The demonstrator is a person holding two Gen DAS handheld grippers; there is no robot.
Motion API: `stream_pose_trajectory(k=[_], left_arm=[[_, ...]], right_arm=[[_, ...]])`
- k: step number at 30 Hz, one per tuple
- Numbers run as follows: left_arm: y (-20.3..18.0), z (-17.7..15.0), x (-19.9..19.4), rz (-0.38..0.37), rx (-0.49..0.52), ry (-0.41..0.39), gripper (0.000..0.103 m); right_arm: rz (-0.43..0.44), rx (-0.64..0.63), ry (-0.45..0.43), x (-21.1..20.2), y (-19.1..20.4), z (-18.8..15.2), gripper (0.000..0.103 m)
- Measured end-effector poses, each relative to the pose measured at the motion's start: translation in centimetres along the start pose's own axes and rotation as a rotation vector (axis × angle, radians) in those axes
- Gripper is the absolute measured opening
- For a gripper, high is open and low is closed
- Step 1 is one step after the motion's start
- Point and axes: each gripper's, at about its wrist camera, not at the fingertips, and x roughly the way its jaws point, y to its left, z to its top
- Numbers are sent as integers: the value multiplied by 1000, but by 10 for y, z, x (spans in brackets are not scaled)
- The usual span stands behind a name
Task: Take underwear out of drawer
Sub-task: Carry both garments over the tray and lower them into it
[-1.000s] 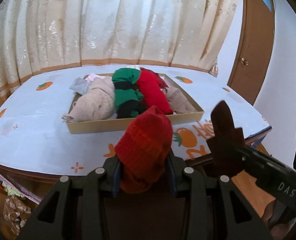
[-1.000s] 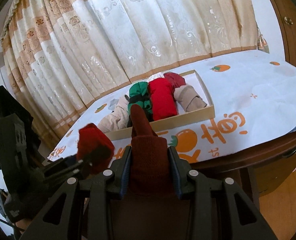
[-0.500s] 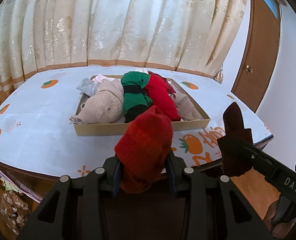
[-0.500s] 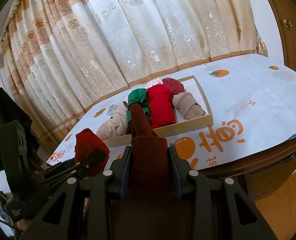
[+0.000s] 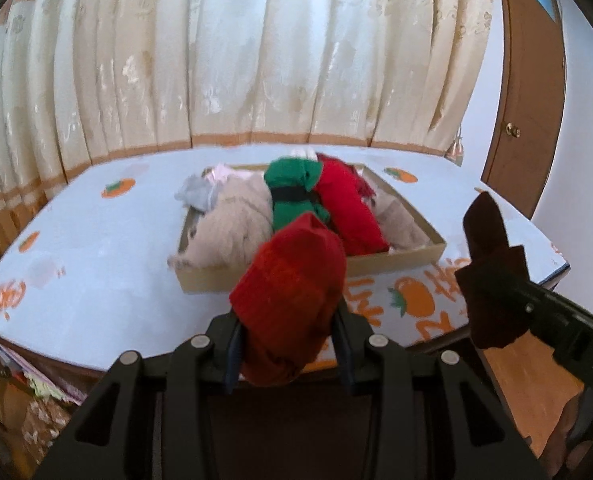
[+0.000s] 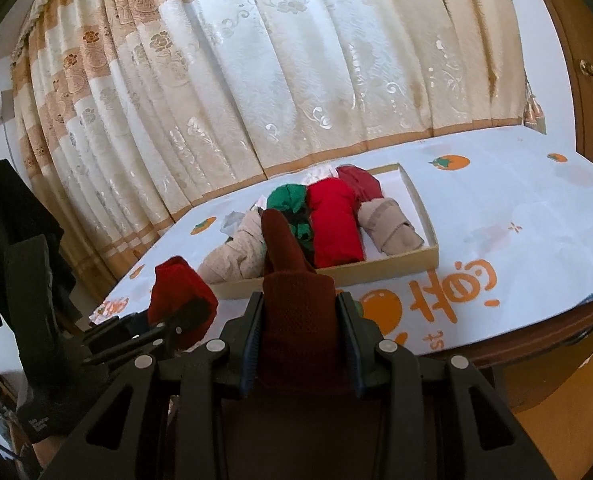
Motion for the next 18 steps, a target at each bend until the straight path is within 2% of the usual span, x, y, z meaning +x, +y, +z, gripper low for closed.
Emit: stream_pose_trajectory(k=[7,18], left_arm=[[4,15,0,-37,-16,-28,37],[5,37,14,-32,-14,-36,37]], right_arm=[[8,-17,-21,6,8,16,39],[0,-22,-35,20,3,37,39]])
